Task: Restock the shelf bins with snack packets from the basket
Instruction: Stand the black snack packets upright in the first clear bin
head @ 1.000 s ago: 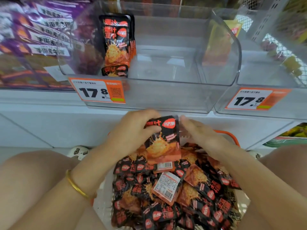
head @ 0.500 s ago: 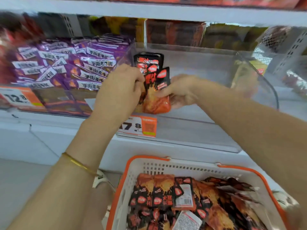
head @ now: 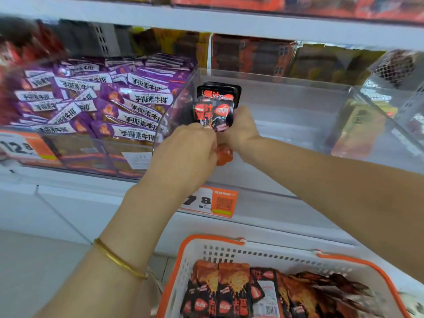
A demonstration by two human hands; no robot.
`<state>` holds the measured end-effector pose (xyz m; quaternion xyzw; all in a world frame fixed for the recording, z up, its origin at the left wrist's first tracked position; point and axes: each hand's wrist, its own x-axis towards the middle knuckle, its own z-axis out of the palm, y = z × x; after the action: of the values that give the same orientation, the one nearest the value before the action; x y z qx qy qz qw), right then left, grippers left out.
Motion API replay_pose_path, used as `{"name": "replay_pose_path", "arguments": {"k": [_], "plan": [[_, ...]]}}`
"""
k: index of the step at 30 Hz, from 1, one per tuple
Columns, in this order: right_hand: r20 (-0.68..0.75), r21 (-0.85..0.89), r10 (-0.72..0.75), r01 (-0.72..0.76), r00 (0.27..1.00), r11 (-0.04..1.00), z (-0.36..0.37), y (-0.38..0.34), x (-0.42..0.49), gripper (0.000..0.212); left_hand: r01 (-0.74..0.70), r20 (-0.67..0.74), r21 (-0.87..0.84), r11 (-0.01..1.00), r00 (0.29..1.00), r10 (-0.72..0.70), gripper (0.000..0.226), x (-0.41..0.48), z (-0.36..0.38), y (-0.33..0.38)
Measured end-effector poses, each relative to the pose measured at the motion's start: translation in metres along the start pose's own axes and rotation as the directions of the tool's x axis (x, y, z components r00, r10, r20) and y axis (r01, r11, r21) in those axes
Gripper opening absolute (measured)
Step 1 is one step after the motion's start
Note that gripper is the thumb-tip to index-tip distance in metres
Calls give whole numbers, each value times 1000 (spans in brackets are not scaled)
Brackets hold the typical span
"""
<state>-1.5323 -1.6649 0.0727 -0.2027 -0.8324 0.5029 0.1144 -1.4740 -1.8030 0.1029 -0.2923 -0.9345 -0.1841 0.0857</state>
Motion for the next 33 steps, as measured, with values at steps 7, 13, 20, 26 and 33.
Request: {"name": "replay_pose_path", "arguments": {"k": [7,13,20,26,33], "plan": [[-256,-190,-197,151,946,970,4,2,8,54,7,13,-69,998,1000,-6,26,5,5,-2],[-193,-165,-98,66,976,984,14,3,6,54,20,-11,-124,992,1000,-21,24,4,7,-3],[-121,-35,217,-223,969,974,18,2,11,51,22,-7,-135,991,1000,-23,25,3,7,-2],[-113,-274,218,-241,969,931,25,2,24,52,31,-7,-136,990,999,-32,24,4,8,-3],[-47,-384,200,-202,979,901,22,6,24,58,35,-46,-158,987,998,-42,23,4,8,-4]]}}
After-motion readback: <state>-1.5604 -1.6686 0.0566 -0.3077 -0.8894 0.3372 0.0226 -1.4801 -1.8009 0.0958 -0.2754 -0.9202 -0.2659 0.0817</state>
